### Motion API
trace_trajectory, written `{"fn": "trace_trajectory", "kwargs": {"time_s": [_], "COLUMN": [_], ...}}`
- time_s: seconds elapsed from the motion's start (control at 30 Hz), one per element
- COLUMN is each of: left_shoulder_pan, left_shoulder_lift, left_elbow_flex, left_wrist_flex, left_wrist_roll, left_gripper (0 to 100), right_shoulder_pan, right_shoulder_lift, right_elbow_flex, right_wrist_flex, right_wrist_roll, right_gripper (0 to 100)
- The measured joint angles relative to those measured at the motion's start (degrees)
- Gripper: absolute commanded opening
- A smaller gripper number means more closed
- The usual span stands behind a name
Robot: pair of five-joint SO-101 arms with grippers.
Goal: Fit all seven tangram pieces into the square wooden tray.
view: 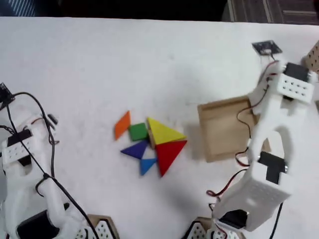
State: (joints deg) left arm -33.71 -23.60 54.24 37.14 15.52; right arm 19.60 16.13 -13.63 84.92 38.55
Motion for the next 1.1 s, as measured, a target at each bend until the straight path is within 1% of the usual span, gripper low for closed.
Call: {"fn": "trace_trajectory", "kwargs": {"time_s": [0.13, 0.27, 0.5, 0.67, 0.93, 1.1], "left_shoulder_pan": [0.0, 0.0, 0.0, 0.0, 0.0, 0.0], "left_shoulder_lift": [0.0, 0.0, 0.0, 0.0, 0.0, 0.0], "left_elbow_flex": [0.0, 0.0, 0.0, 0.0, 0.0, 0.0], "left_wrist_flex": [0.0, 0.0, 0.0, 0.0, 0.0, 0.0], "left_wrist_roll": [0.0, 0.0, 0.0, 0.0, 0.0, 0.0], "left_gripper": [20, 20, 20, 20, 20, 20], "right_shoulder_pan": [0.1, -0.6, -7.6, -14.5, -25.7, -32.9], "right_shoulder_lift": [1.7, 2.8, 2.8, 2.7, 2.5, 2.5], "right_elbow_flex": [8.0, 15.4, 22.2, 24.6, 26.5, 26.5], "right_wrist_flex": [-7.2, -14.9, -17.6, -17.6, -19.3, -19.4], "right_wrist_roll": [0.4, -1.3, -8.4, -15.7, -29.5, -41.1], "right_gripper": [1.7, 1.7, 1.7, 1.7, 1.7, 1.7]}}
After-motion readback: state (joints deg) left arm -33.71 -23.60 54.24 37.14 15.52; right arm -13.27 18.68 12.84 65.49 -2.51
